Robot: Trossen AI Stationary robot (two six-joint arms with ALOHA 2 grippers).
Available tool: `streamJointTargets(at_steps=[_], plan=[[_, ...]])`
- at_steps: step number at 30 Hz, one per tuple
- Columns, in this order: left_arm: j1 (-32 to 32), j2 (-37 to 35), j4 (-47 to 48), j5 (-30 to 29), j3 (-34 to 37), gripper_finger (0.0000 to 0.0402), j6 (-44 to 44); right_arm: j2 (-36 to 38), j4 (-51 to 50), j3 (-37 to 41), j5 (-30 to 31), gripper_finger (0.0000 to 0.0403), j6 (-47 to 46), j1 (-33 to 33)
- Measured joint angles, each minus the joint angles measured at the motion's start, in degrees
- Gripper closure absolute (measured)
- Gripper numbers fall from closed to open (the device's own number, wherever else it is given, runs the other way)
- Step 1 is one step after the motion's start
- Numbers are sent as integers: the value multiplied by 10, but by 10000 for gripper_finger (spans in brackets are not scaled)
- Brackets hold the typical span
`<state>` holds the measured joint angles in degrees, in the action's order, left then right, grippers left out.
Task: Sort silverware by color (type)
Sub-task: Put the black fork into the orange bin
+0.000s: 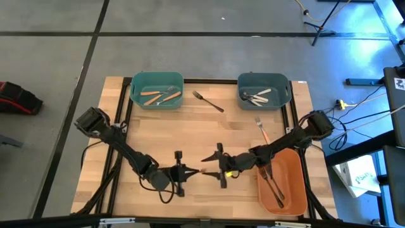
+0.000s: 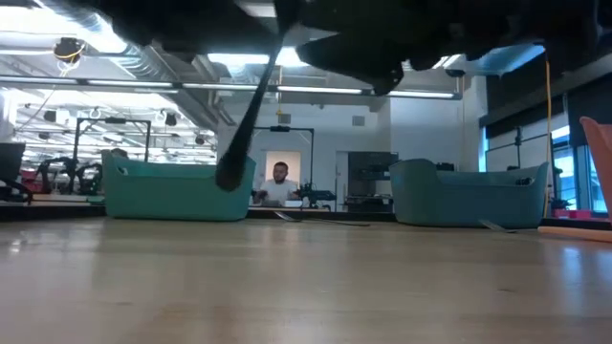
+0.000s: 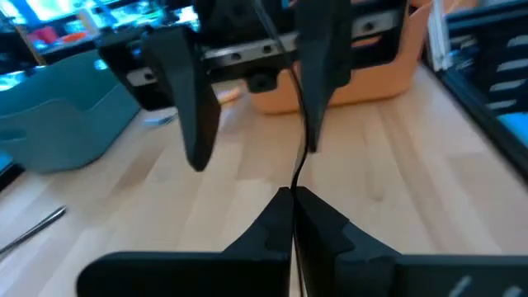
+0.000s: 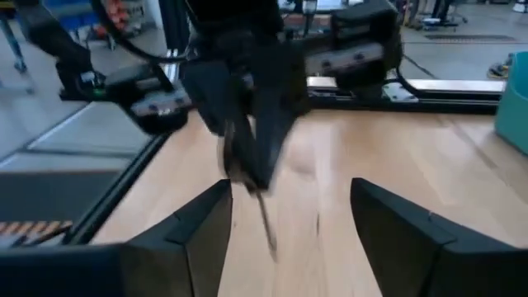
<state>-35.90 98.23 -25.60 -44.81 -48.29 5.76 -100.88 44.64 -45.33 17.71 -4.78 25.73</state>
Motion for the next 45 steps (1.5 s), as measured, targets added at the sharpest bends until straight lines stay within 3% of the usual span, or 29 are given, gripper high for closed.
streamJointTargets(at_steps=[6,11,21,28,32,36,45], plan=[[-7,13,-28,-12,0,399,-4,-15,-13,-33,1,188,23,17],[-1,13,-38,-7,0,399,-4,-16,-8,-48,12,226,40,20],[7,13,-36,-3,0,396,-3,-25,-21,-60,12,390,86,20],[8,13,-34,17,0,370,-13,-10,-58,-60,25,399,103,20],[5,13,-34,24,0,329,-22,38,-163,-77,62,397,97,25],[-1,11,-31,24,0,297,-54,100,-338,-120,45,400,50,29],[-14,11,-22,24,0,286,-81,204,-819,-273,-42,401,-232,41]])
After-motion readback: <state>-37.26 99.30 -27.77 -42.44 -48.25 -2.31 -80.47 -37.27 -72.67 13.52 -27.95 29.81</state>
